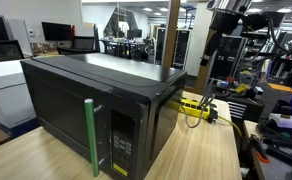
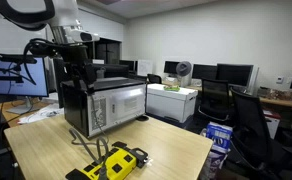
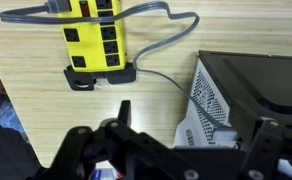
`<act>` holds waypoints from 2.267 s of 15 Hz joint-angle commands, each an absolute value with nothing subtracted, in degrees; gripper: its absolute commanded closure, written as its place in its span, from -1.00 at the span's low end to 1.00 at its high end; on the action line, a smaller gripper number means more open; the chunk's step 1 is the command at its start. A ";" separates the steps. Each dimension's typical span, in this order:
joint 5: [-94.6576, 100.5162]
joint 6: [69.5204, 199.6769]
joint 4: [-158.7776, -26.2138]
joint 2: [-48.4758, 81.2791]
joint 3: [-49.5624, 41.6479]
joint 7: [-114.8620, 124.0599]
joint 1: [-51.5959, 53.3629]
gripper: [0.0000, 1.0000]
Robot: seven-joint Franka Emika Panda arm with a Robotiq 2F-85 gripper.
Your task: Unplug the gray plug from the extension cable and put it on the table
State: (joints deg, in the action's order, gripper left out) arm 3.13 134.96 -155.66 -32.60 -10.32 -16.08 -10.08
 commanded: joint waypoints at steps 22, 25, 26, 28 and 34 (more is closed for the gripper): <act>3.63 134.77 -155.57 -32.70 -10.93 -15.66 -9.45 -1.00; 3.70 135.57 -154.61 -31.02 -11.79 -16.73 -9.39 -1.00; 3.98 135.77 -154.28 -30.46 -11.89 -16.63 -9.61 -1.00; 4.42 135.26 -153.39 -29.13 -12.41 -17.08 -9.90 -1.00; 7.27 133.21 -148.22 -22.76 -15.05 -19.28 -10.98 -1.00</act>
